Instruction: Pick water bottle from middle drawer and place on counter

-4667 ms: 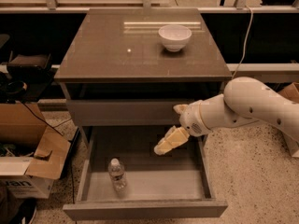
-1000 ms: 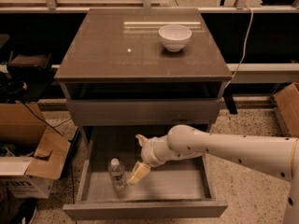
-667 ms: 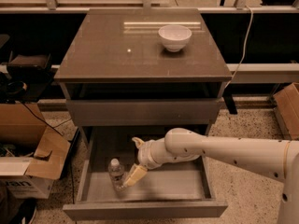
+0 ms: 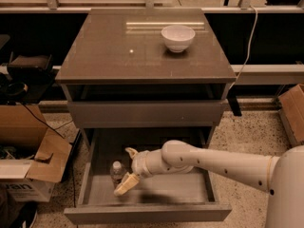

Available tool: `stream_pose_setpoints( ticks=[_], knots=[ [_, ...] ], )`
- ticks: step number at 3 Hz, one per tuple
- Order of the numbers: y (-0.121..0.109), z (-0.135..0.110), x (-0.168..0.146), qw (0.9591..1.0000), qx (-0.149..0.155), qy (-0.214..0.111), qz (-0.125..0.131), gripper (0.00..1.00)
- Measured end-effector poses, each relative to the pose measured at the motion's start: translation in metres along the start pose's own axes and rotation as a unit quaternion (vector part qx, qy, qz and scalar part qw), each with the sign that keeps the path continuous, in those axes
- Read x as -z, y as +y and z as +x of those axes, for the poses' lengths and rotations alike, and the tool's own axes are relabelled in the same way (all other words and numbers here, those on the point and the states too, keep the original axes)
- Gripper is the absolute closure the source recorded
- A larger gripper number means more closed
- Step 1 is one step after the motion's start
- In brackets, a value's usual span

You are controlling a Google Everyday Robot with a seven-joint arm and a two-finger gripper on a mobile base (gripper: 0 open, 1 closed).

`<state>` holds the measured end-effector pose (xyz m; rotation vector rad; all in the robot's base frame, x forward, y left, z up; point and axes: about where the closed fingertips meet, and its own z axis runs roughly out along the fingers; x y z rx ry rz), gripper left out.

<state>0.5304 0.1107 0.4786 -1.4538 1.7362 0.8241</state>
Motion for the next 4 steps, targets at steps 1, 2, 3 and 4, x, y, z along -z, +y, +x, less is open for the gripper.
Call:
stream_pose_setpoints(
  ticks=[1, 2, 3, 4],
  knots=[
    [0.010, 0.004, -0.027, 0.9994, -0.012, -0.025, -0.022, 0.18],
    [0.014, 0.004, -0.039, 0.9986, -0.015, -0.042, -0.030, 0.41],
    [0.017, -0.002, -0.037, 0.9978, -0.010, -0.054, -0.036, 0.64],
    [0.020, -0.026, -0.013, 0.9964, 0.022, -0.069, -0.045, 0.88]
  ],
)
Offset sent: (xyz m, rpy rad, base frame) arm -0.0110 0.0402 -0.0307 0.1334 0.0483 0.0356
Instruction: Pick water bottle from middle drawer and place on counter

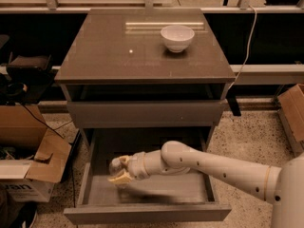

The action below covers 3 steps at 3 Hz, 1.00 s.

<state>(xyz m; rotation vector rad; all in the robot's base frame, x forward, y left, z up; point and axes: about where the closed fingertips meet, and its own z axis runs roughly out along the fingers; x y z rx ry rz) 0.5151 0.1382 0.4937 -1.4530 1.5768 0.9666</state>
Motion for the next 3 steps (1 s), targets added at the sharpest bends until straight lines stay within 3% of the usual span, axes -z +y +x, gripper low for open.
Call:
stream_pose_setpoints(
  ticks=[1, 2, 3],
  knots=[
    [0.001, -0.043, 0.039, 0.9986, 0.044, -0.020, -0.023, 1.00],
    [-0.001, -0.093, 0.089, 0.9948, 0.082, -0.042, -0.042, 1.00],
    [-0.007, -0.144, 0.143, 0.9917, 0.113, -0.043, -0.043, 1.00]
  ],
)
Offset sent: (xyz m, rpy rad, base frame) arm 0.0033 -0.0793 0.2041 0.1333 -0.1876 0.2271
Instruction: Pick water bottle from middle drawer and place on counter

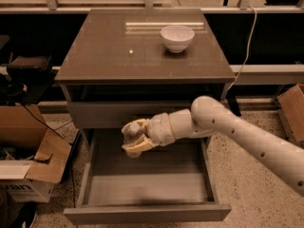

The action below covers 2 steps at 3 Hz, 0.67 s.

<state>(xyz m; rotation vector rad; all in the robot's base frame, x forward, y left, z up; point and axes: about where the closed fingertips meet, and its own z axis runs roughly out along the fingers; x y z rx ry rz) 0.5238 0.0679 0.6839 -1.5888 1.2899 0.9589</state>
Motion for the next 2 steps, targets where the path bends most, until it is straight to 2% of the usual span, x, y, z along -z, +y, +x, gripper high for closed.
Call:
stream_pose_setpoints(
  ticks=[1, 2],
  knots=[
    [-0.027, -0.063, 0.049, 0.9989, 0.032, 0.028, 0.019, 1.00],
    [-0.035, -0.082, 0.060, 0.9981, 0.045, 0.033, 0.026, 1.00]
  ],
)
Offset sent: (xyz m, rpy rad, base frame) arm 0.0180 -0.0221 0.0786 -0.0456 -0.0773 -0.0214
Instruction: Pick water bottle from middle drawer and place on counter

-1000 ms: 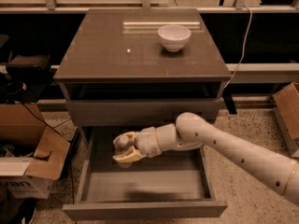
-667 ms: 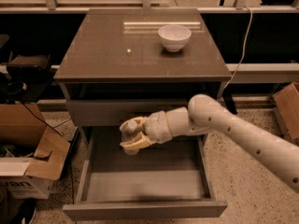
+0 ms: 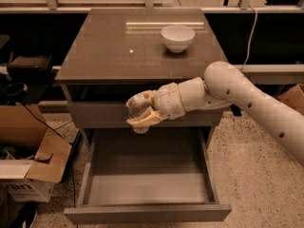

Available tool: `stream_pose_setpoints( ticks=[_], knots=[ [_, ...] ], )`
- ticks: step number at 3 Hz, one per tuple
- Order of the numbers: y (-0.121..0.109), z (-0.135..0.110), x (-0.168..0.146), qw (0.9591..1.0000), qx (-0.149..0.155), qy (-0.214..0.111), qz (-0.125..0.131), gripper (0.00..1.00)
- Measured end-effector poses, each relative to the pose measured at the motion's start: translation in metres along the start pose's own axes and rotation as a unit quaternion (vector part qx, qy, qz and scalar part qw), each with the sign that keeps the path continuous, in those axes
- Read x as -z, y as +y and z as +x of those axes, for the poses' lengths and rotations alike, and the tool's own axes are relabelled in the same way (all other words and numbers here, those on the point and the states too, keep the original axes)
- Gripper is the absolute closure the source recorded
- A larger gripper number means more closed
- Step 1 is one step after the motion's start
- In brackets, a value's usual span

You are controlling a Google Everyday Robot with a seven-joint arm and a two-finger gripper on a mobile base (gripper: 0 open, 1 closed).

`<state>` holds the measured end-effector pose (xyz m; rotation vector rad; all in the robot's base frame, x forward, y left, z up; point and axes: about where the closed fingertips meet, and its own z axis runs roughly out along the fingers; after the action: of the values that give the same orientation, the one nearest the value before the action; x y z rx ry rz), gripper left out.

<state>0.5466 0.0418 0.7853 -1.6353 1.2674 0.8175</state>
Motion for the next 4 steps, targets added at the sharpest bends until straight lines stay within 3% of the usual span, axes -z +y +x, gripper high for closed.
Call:
stream_pose_setpoints(
  ticks=[1, 2, 3, 4],
  knots=[
    [0.001, -0.001, 0.001, 1.0000, 0.002, -0.003, 0.003, 1.00],
    [-0.004, -0.029, 0.021, 0.9991, 0.031, 0.006, 0.028, 1.00],
    [-0.010, -0.075, 0.046, 0.9950, 0.082, 0.010, 0.056, 1.00],
    [-0.014, -0.124, 0.065, 0.9882, 0.133, 0.011, 0.074, 1.00]
  ],
)
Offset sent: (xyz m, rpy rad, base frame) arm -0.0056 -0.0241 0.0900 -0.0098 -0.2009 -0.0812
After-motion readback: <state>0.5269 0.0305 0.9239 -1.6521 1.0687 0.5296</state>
